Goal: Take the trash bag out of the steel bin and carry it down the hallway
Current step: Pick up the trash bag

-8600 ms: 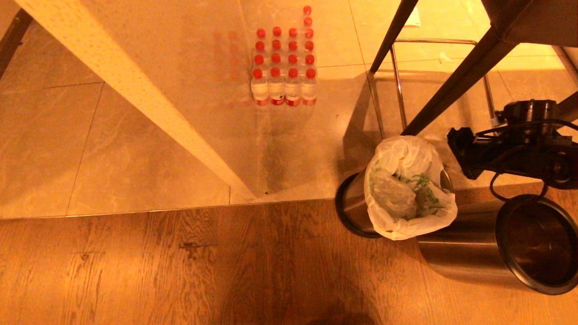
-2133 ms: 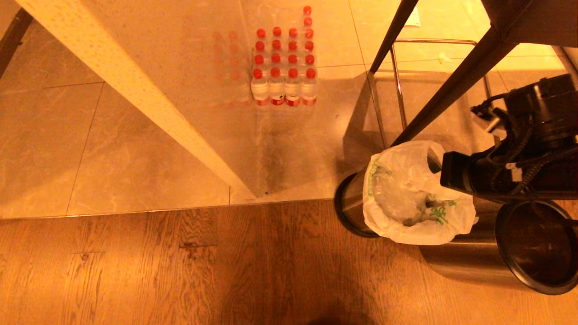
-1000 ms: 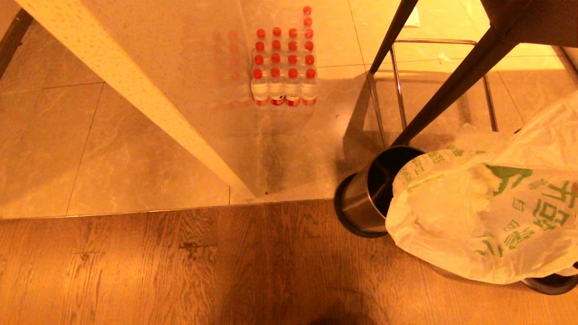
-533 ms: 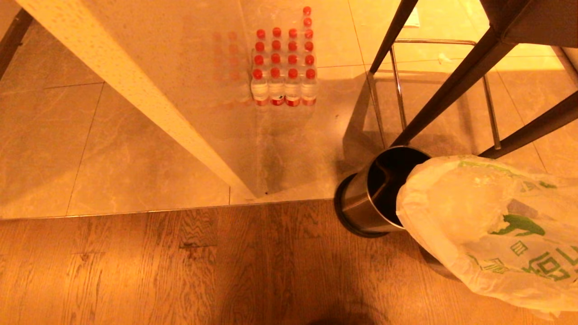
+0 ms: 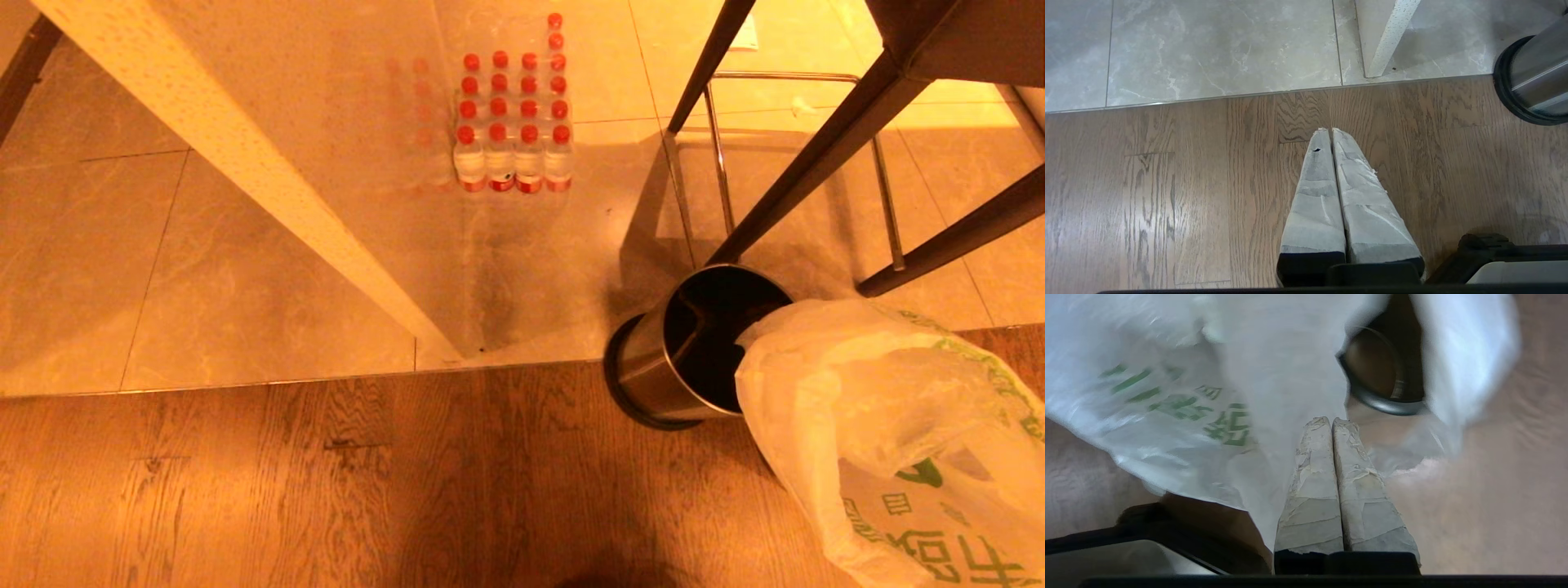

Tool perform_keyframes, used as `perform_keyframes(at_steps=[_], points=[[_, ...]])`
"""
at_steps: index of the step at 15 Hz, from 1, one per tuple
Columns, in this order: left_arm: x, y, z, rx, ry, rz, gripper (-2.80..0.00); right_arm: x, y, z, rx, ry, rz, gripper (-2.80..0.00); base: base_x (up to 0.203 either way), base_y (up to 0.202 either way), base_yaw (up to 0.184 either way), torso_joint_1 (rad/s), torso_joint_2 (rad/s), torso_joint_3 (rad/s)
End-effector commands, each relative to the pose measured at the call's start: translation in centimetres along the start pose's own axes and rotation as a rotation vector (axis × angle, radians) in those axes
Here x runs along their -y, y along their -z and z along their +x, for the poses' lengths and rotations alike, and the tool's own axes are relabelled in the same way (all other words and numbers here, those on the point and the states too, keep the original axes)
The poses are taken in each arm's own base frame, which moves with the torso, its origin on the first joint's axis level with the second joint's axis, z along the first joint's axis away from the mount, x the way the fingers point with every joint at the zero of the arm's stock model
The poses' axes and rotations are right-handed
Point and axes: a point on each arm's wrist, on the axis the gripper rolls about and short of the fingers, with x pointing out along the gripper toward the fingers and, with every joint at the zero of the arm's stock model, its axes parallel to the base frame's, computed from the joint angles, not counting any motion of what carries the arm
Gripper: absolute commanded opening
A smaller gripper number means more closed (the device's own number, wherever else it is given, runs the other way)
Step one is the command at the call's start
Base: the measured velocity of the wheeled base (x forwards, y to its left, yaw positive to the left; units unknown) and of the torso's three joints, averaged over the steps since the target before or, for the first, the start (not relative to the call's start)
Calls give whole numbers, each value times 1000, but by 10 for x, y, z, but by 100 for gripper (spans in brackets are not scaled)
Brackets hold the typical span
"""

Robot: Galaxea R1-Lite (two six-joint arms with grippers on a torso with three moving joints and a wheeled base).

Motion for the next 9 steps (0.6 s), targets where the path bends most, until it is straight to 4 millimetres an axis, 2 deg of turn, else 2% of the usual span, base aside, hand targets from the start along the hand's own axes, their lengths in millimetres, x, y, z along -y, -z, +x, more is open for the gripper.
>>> perform_keyframes(at_steps=[1,2,5,9], points=[[0,0,0,0,1,0,-280,-1,11,3,-13,-54,1,-280,0,0,0,0,0,0],[0,0,0,0,0,0,-280,-2,15,4,-36,-103,-17,-280,0,0,0,0,0,0],[0,0,0,1,1,1,-280,-2,31,11,-44,-64,-36,-280,0,0,0,0,0,0],[0,0,0,1,0,1,-280,-1,41,1,189,-128,-71,-280,0,0,0,0,0,0]])
